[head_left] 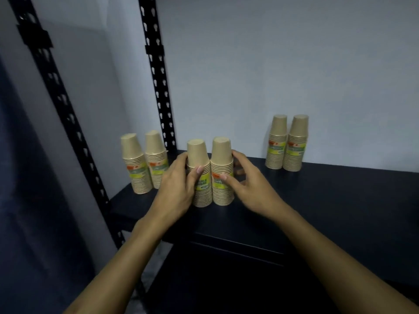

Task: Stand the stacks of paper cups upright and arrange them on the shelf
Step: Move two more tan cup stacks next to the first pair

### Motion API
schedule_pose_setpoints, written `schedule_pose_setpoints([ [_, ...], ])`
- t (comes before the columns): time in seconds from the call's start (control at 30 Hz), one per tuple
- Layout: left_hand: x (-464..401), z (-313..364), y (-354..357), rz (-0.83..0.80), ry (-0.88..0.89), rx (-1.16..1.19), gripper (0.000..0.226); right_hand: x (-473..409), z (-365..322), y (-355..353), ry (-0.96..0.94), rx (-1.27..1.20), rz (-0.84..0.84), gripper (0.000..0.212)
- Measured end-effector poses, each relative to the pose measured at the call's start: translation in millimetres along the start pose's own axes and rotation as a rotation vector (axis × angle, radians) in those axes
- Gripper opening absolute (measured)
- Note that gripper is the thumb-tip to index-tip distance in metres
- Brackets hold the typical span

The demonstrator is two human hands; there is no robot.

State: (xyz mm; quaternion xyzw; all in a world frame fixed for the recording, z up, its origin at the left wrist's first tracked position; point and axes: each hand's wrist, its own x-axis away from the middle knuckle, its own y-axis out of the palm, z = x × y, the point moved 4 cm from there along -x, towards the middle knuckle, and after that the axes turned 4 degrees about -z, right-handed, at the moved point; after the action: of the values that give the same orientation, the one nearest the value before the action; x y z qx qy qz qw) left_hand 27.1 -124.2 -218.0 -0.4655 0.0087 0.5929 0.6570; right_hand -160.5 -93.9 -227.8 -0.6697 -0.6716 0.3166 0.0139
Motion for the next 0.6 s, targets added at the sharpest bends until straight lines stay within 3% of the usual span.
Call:
schedule_pose_setpoints([
  [0.3, -37.7, 77.2, 105.7, -0.16, 0.103, 0.237, 0.044, 58.7, 31.8, -119.7, 0.115, 0.087, 0.187, 0.058],
  [0.6, -31.7, 78.8, 150.5, -0.276, 0.01, 0.61, 0.066, 83.5, 44.8, -147.6, 0.129, 0.046, 0.271, 0.058],
])
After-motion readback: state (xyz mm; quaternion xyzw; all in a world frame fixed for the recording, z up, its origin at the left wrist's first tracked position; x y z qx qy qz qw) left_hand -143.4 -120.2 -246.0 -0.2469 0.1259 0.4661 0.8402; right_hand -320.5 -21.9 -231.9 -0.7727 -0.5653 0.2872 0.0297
